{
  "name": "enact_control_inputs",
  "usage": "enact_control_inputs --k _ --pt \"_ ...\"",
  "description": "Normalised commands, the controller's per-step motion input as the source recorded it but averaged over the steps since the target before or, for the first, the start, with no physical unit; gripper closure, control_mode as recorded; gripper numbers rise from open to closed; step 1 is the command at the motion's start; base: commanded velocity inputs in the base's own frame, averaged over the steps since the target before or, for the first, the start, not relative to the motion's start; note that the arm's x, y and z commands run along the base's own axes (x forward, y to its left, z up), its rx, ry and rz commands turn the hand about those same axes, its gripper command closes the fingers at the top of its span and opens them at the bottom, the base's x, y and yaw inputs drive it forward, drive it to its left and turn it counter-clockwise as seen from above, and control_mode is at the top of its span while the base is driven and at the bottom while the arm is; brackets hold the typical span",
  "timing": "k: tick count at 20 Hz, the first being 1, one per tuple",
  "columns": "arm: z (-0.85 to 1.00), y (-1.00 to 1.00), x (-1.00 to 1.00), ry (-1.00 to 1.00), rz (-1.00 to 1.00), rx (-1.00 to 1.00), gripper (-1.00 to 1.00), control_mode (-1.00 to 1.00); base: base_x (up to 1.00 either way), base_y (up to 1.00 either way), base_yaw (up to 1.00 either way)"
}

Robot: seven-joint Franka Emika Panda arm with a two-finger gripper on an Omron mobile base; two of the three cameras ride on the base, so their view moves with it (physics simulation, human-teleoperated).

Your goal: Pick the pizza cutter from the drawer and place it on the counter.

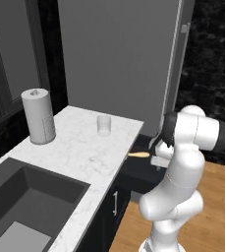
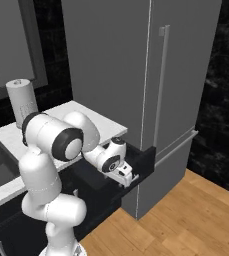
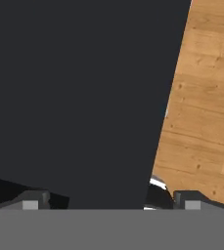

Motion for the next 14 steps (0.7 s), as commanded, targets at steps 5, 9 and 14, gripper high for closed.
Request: enact_control_inputs --k 5,9,14 --pt "-0.08 -0.88 -0.74 0.09 -0.04 0.0 -1.0 -1.0 0.0 0.0 0.0" --pt "0.0 -1.0 -0.99 0.11 0.0 0.0 -1.0 -1.0 0.0 0.0 0.0" --pt "0.0 -1.0 -1.0 0.09 0.0 0.0 -1.0 -1.0 0.0 0.0 0.0"
